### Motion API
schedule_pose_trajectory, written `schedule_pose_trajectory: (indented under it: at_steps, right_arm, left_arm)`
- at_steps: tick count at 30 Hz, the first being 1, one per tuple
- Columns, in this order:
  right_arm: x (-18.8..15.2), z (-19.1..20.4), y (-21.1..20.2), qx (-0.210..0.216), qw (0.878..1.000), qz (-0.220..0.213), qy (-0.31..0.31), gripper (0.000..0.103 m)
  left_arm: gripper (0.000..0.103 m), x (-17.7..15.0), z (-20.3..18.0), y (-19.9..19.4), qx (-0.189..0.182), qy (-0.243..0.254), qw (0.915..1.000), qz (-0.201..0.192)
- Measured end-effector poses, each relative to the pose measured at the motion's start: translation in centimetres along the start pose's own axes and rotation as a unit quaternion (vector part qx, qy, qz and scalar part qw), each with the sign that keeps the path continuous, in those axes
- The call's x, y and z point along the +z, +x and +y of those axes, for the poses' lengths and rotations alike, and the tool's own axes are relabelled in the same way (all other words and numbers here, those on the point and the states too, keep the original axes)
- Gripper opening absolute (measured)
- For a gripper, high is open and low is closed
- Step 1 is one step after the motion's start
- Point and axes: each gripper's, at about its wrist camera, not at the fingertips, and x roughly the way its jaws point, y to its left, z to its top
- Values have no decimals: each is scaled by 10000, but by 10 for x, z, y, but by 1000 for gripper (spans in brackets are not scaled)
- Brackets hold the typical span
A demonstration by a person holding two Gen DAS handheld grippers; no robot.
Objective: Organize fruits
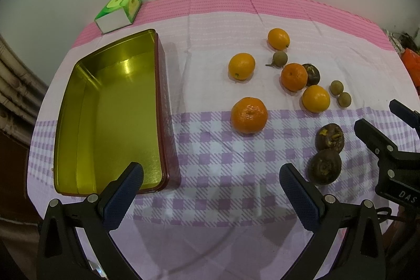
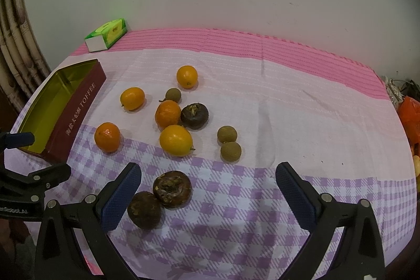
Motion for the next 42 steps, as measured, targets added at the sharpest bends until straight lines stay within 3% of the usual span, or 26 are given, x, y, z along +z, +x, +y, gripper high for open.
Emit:
schedule_pose_trajectory:
  at_steps: [6, 12, 23, 37, 42]
  right_arm:
    - [0, -10, 6, -211, 9997, 77, -39, 100]
    - [3, -23, 14, -122, 9996, 226, 126, 93]
    - [8, -34, 45, 14, 9997, 240, 47, 69]
    - [18, -35, 82, 183, 9985, 508, -102, 52]
    - [18, -34, 87, 205, 9982, 521, -199, 41]
  left_arm:
    - [103, 0, -2, 1, -61, 32, 10000, -2]
    - [103, 1, -2, 2, -108, 48, 9999, -9]
    - [103, 5, -1, 2, -192, 57, 9998, -82]
    - [102, 17, -2, 8, -224, 115, 9997, -38]
    - [102, 23, -7, 11, -228, 170, 9996, 1]
